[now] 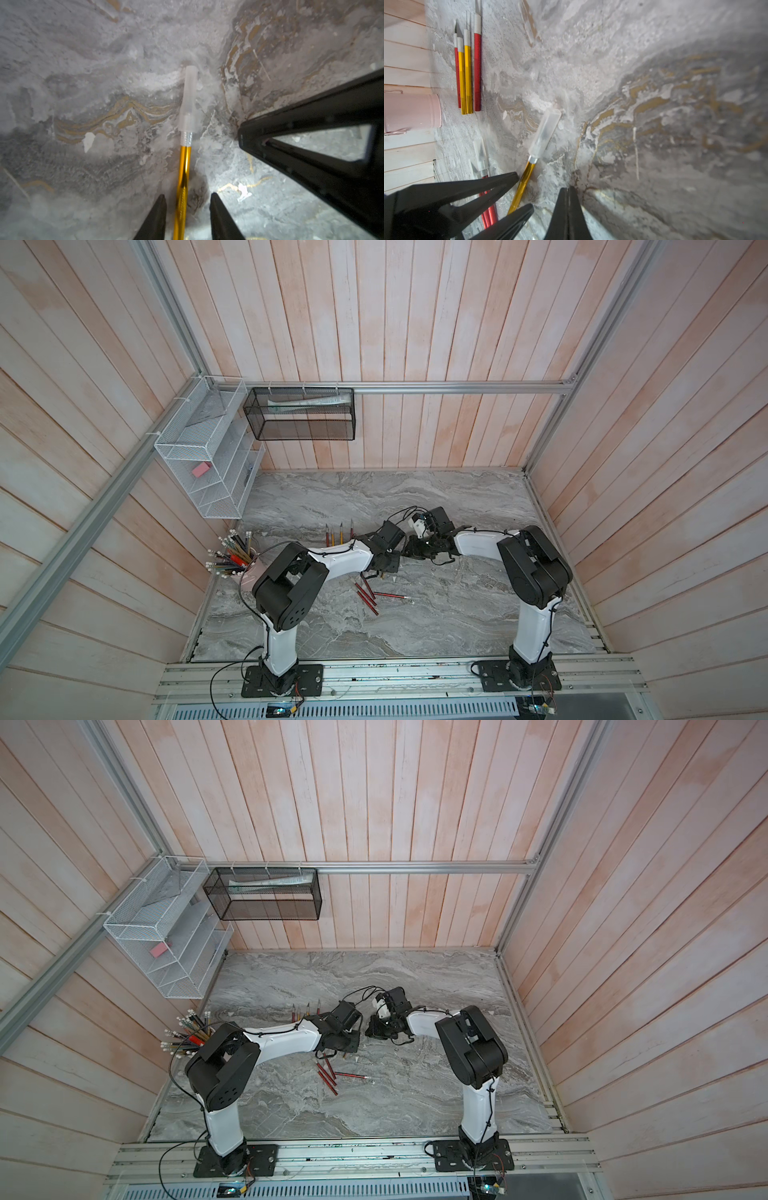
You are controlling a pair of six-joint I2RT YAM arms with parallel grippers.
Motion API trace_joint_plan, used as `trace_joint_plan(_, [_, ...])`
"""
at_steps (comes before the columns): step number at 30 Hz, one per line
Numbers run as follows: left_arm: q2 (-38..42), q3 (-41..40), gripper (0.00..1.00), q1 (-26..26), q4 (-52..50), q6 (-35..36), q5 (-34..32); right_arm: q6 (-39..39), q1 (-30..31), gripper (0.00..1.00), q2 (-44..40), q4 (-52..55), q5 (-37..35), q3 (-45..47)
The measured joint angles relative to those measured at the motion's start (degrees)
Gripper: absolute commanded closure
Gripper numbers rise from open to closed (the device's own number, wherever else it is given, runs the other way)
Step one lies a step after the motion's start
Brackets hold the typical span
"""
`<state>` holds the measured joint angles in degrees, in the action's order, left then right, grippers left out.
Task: Remove protective caps from carving knives
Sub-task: Pick up the carving knife from the center of the board.
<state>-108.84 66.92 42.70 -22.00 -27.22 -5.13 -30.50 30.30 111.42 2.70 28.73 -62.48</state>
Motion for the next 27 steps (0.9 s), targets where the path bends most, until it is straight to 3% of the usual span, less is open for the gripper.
trace_joint_plan(6, [-1.33, 1.46, 0.99, 0.07, -0.02, 0.39, -1.51, -0.96, -0.55, 1.0, -1.51, -1.46, 1.29, 1.51])
trace_joint_plan(9, [-1.4, 1.64, 1.0, 0.09, -0.07, 0.2, -1.42, -1.81, -1.55, 0.97, -2.8, -2.71, 2.45, 3.13])
trace_joint_plan(13, [-1.36, 1.66, 1.0, 0.07, -0.09, 0.22, -0.98, -2.82, -3.08, 0.76, -4.76, -3.89, 3.96, 4.79])
trace_joint_plan(19, [0.0, 1.38, 1.0, 0.09, -0.87, 0.31, 2.21, -4.81, -3.74, 0.58, -6.75, -5.75, 6.84, 4.85])
trace_joint_plan(27, [6.6, 1.38, 1.0, 0.09, -1.11, 0.22, 6.36, -6.45, -3.72, 0.53, -7.06, -7.34, 9.62, 4.79])
